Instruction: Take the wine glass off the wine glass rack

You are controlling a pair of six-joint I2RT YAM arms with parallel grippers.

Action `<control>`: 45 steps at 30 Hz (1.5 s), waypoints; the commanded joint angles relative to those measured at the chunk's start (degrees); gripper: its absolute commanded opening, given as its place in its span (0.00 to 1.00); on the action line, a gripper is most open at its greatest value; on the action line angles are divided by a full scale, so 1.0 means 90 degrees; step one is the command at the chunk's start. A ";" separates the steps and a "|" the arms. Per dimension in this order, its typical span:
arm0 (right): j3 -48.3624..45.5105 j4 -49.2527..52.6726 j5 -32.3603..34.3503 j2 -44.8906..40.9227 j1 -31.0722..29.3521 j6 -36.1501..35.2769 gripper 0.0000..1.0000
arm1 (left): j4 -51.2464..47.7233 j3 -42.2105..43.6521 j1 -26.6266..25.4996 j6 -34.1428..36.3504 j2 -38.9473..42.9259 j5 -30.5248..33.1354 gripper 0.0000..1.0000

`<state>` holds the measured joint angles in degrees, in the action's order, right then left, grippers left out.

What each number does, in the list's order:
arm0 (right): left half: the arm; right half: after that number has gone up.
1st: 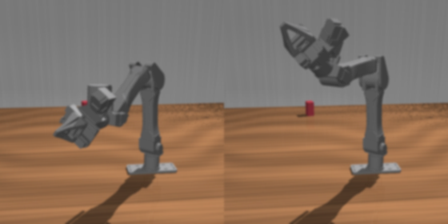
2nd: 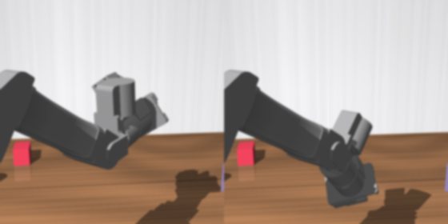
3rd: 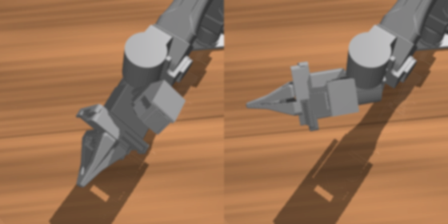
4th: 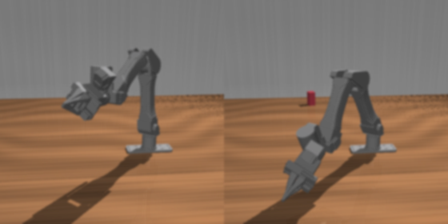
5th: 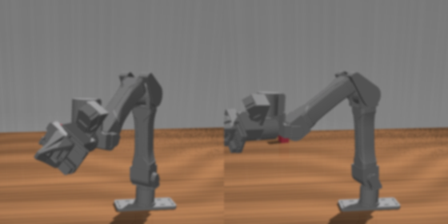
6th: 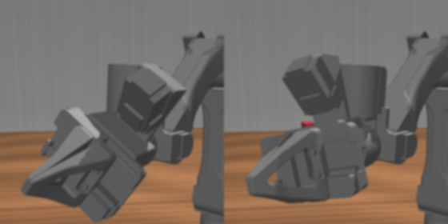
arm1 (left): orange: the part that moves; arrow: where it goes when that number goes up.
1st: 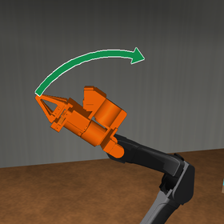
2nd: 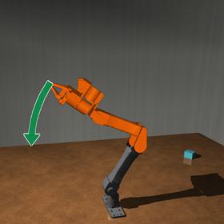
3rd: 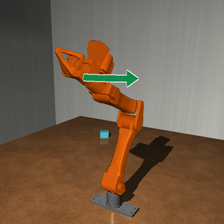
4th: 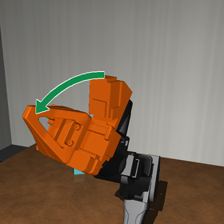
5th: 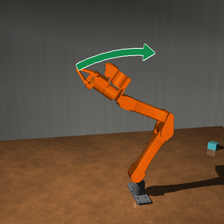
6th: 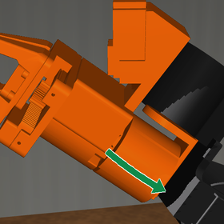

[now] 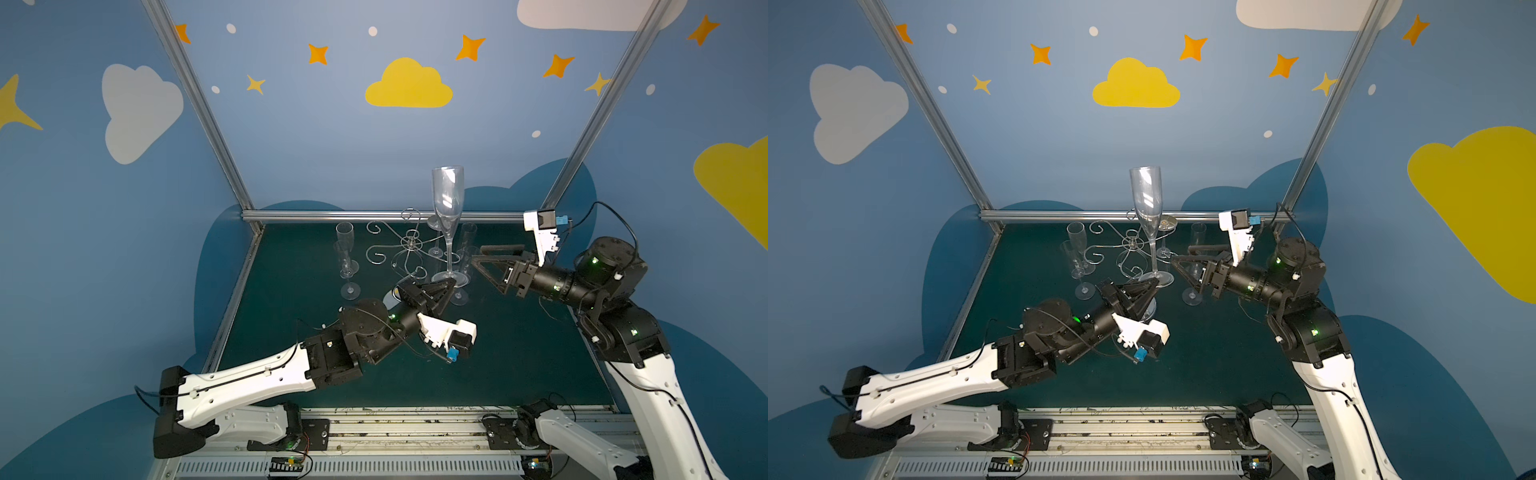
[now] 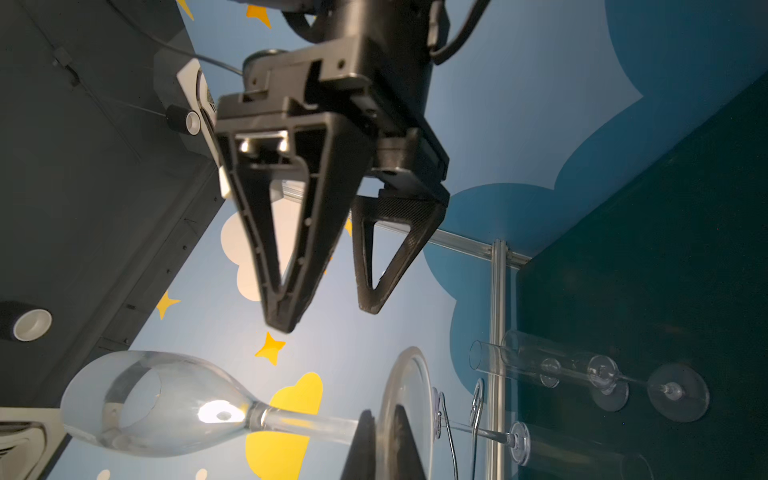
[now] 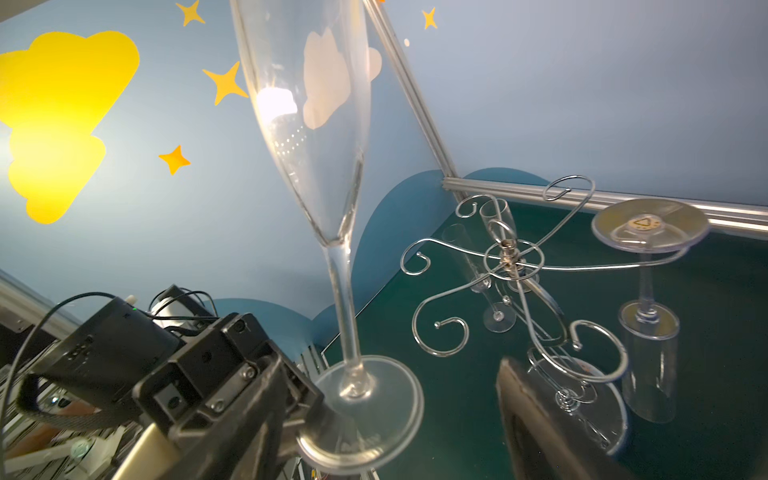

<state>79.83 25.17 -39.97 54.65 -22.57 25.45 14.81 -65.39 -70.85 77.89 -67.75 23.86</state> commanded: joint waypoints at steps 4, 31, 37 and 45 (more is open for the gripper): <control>0.0357 0.0587 0.0154 0.0213 -0.0426 -0.0596 0.71 | 0.0921 0.0291 -0.0084 0.0969 0.0008 0.0141 0.03; 0.0242 0.0690 0.1198 0.0627 -0.1426 -0.1305 0.01 | 0.1127 0.0811 -0.0145 0.1375 -0.0083 0.0210 0.03; 0.0109 0.0461 0.1334 0.0561 -0.1454 -0.1254 0.00 | 0.1087 0.0888 -0.0429 0.0516 0.0308 -0.0190 0.40; -0.0074 0.0278 0.1780 0.0254 -0.1461 -0.1679 0.00 | -0.0182 0.0023 -0.0399 -0.2475 0.0738 -0.0043 0.66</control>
<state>79.64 30.79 -26.22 59.29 -35.38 12.71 18.63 -61.01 -75.18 69.73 -62.48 22.61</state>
